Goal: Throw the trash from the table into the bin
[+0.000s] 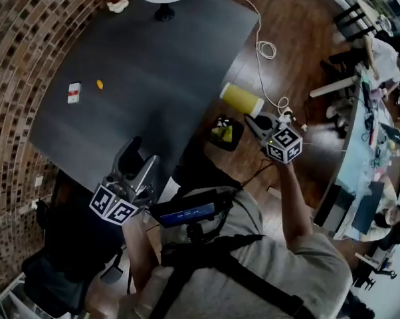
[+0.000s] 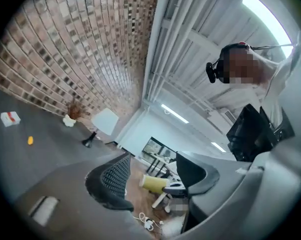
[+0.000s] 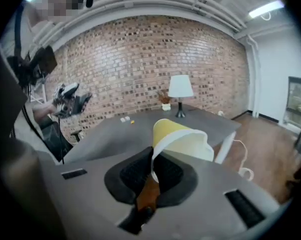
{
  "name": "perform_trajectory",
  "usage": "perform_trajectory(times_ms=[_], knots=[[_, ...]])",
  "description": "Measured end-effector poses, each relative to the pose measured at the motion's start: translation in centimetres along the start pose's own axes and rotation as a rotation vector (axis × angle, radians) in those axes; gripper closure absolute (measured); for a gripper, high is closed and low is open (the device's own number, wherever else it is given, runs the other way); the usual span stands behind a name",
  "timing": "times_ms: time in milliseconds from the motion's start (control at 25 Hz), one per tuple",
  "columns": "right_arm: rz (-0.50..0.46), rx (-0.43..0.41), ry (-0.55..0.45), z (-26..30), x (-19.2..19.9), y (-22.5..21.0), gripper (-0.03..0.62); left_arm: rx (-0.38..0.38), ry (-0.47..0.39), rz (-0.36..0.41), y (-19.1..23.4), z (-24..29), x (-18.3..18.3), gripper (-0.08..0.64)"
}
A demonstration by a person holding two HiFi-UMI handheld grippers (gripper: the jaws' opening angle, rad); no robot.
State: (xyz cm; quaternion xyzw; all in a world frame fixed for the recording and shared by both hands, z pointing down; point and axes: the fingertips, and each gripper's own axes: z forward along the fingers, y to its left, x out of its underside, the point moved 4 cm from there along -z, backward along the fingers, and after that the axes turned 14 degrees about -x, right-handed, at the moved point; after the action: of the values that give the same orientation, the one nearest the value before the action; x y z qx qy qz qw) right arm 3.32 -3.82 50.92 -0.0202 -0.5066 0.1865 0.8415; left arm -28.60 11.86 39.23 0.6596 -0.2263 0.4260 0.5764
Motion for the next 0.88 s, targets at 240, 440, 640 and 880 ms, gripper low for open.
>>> perform_trajectory(times_ms=[240, 440, 640, 880], knots=[[0.113, 0.14, 0.329, -8.1, 15.3, 0.2, 0.584, 0.198, 0.086, -0.001, -8.6, 4.6, 3.1, 0.282], [0.145, 0.1, 0.488, -9.4, 22.0, -0.8, 0.584, 0.218, 0.183, 0.017, -13.4, 10.3, 7.3, 0.273], [0.081, 0.015, 0.584, -8.9, 25.7, -2.7, 0.584, 0.208, 0.22, 0.036, -18.5, 14.4, 10.5, 0.273], [-0.074, -0.075, 0.753, -5.6, 26.4, -4.3, 0.584, 0.205, 0.209, 0.029, -20.7, 15.7, 10.9, 0.273]])
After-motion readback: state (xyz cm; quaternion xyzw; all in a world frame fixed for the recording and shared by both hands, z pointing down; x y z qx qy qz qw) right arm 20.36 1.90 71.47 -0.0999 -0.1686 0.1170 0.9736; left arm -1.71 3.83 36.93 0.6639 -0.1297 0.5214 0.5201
